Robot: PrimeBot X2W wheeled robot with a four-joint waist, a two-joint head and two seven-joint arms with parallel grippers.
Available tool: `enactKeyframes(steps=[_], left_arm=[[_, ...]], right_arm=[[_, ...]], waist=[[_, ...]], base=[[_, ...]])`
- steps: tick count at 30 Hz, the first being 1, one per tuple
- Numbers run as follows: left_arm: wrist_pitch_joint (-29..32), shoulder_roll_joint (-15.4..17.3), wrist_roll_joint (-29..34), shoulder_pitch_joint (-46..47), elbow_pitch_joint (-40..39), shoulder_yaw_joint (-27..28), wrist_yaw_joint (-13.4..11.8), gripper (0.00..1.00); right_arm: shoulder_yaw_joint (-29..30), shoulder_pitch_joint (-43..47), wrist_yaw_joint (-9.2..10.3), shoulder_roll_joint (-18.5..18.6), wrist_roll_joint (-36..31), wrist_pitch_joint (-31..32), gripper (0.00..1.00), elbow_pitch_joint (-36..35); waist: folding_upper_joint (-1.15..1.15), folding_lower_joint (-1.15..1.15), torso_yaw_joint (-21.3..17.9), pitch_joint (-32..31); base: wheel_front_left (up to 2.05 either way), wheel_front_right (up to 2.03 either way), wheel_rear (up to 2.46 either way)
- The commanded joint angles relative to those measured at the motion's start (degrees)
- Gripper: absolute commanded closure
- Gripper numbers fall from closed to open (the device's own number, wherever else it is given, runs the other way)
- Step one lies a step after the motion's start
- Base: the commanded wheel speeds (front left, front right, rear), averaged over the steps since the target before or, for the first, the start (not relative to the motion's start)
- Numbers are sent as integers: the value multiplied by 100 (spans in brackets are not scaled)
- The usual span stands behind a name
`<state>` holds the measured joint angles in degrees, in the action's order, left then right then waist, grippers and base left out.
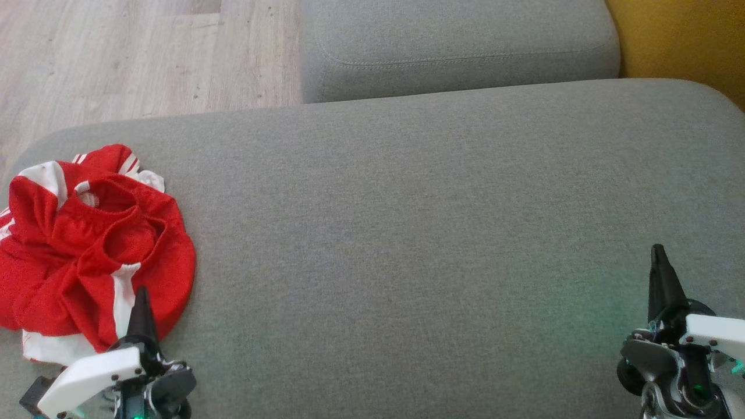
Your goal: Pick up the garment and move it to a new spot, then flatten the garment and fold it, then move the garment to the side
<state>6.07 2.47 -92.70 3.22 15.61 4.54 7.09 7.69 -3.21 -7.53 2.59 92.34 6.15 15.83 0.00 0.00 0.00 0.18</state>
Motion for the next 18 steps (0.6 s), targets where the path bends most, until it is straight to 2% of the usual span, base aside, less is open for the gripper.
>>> enactKeyframes(steps=[1, 18], left_arm=[[40, 41, 51, 296, -158, 195, 40, 100], [40, 41, 51, 296, -158, 195, 40, 100]], right_arm=[[-119, -298, 4, 29, -15, 32, 100, -180], [-119, -298, 4, 29, -15, 32, 100, -180]], waist=[[0, 0, 0, 0], [0, 0, 0, 0]], base=[[0, 0, 0], [0, 0, 0]])
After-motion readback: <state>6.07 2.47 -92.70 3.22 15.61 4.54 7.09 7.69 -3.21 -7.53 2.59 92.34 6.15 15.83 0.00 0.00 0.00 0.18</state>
